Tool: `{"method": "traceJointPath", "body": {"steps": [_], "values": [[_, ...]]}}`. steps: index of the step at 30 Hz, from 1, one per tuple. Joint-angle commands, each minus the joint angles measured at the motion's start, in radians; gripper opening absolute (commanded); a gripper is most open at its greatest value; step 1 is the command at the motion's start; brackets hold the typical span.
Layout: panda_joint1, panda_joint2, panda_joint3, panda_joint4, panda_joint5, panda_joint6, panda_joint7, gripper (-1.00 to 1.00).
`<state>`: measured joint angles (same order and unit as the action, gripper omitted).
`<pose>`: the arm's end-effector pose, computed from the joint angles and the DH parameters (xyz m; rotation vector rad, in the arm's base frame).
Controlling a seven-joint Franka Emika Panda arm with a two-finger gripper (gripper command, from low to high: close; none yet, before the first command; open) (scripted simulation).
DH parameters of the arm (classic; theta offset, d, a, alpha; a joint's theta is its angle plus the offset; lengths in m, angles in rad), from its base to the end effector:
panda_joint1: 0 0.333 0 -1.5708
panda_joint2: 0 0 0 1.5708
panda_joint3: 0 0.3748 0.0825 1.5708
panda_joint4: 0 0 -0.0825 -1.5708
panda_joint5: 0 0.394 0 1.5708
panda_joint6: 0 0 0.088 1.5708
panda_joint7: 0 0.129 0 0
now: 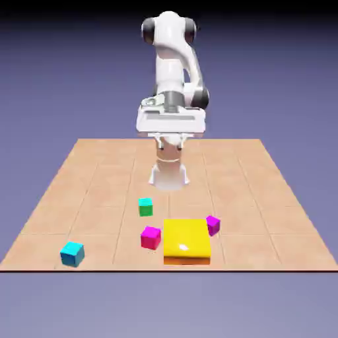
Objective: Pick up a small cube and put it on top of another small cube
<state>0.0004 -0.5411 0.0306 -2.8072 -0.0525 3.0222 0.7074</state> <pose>0.3852 0.0163 0.4740 -2.5934 0.8377 -1.0301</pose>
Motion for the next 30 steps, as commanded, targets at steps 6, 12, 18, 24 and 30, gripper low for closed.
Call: {"method": "traceJointPath", "body": {"steps": [6,12,18,24,30], "values": [[-0.058,0.144,0.152,0.014,-0.261,-0.074,-0.167,0.0],[-0.116,0.287,0.304,0.028,-0.522,-0.148,-0.335,0.0],[-0.173,0.431,0.456,0.042,-0.783,-0.221,-0.502,0.0],[-0.231,0.575,0.609,0.056,-1.044,-0.295,-0.669,0.0],[-0.24,0.747,0.627,0.11,-1.305,-0.362,-0.64,0.0]]}}
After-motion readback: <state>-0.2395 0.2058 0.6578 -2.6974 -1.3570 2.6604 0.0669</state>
